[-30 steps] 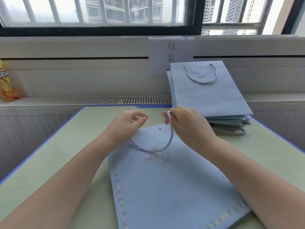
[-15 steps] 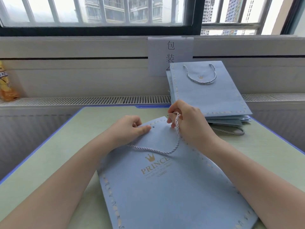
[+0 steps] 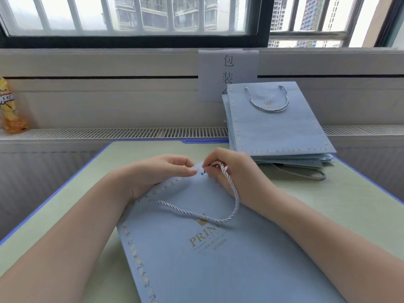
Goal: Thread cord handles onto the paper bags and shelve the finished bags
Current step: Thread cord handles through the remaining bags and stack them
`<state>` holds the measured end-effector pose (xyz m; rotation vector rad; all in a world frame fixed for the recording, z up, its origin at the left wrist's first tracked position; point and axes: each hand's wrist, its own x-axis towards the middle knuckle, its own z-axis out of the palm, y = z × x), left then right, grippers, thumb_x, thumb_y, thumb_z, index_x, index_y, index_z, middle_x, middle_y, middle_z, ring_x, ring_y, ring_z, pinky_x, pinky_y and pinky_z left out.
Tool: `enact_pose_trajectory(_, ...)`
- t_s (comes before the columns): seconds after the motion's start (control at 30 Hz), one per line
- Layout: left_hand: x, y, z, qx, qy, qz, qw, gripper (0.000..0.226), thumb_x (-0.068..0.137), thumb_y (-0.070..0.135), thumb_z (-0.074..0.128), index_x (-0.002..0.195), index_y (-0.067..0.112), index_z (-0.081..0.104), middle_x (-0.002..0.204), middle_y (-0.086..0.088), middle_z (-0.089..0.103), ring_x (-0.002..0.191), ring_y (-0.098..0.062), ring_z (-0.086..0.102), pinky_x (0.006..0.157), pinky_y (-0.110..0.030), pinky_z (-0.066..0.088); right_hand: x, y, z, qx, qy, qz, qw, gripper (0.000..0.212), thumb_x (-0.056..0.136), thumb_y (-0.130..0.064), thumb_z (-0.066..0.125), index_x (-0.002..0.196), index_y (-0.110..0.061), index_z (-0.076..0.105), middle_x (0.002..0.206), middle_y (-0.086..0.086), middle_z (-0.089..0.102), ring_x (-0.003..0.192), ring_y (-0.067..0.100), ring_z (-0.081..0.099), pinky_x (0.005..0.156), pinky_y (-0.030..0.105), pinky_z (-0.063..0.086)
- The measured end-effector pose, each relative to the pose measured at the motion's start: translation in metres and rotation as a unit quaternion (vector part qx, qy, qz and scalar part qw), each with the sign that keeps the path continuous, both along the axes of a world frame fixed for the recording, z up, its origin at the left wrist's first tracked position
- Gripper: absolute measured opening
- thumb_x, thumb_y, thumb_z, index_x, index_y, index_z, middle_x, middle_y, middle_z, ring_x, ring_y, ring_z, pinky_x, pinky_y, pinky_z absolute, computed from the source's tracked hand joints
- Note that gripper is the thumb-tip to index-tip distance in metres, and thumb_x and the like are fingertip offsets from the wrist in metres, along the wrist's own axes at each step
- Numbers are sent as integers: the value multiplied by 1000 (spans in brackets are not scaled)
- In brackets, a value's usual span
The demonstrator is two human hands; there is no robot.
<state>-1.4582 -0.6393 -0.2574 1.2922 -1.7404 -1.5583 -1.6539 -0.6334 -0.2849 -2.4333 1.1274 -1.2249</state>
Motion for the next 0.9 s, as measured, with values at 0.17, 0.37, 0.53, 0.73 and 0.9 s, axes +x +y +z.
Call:
enact_pose_trajectory(0.17, -4, -7, -8, -20, -69, 12, 997, 13, 87, 23, 67, 92, 15, 60, 84, -11, 68, 68, -22, 62, 62, -30, 51, 6, -6, -11, -9, 51, 1, 999, 3, 81, -10, 67, 83, -11, 66, 81, 2, 64, 76, 21, 59, 72, 38, 49)
enact_pose_trajectory(0.37, -16, -10, -12, -137, -146, 61, 978, 13, 89, 21, 64, 81, 11, 62, 80, -6, 62, 71, -17, 55, 67, -28, 43, 4, -9, -11, -22, 76, -15, 997, 6, 85, -9, 62, 87, -9, 68, 85, 5, 65, 78, 23, 59, 71, 35, 48)
enact_pose_trajectory(0.53, -16, -11, -16, -214, -191, 75, 955, 8, 91, 16, 61, 88, 9, 62, 78, -9, 61, 65, -16, 51, 55, -22, 39, -1, -8, -4, 36, 28, -16, 999, 14, 88, -1, 58, 93, -7, 70, 81, -1, 66, 74, 12, 59, 68, 15, 42)
enact_pose_trajectory(0.73, -13, -13, -16, -262, -227, 26, 938, 12, 92, 14, 59, 83, 20, 58, 62, 6, 56, 55, -10, 48, 51, -17, 39, -5, -5, 10, 193, 1, 9, 981, 15, 84, -2, 62, 85, -14, 72, 73, -5, 67, 70, 7, 61, 74, 23, 49)
enact_pose_trajectory(0.9, -20, -13, -24, -270, -257, 4, 928, 22, 93, 18, 57, 74, 29, 53, 67, 12, 53, 61, -3, 45, 58, -17, 35, -1, 4, 13, 150, 92, 12, 984, 10, 85, -9, 65, 88, -14, 72, 69, -11, 60, 62, 1, 51, 61, 11, 39)
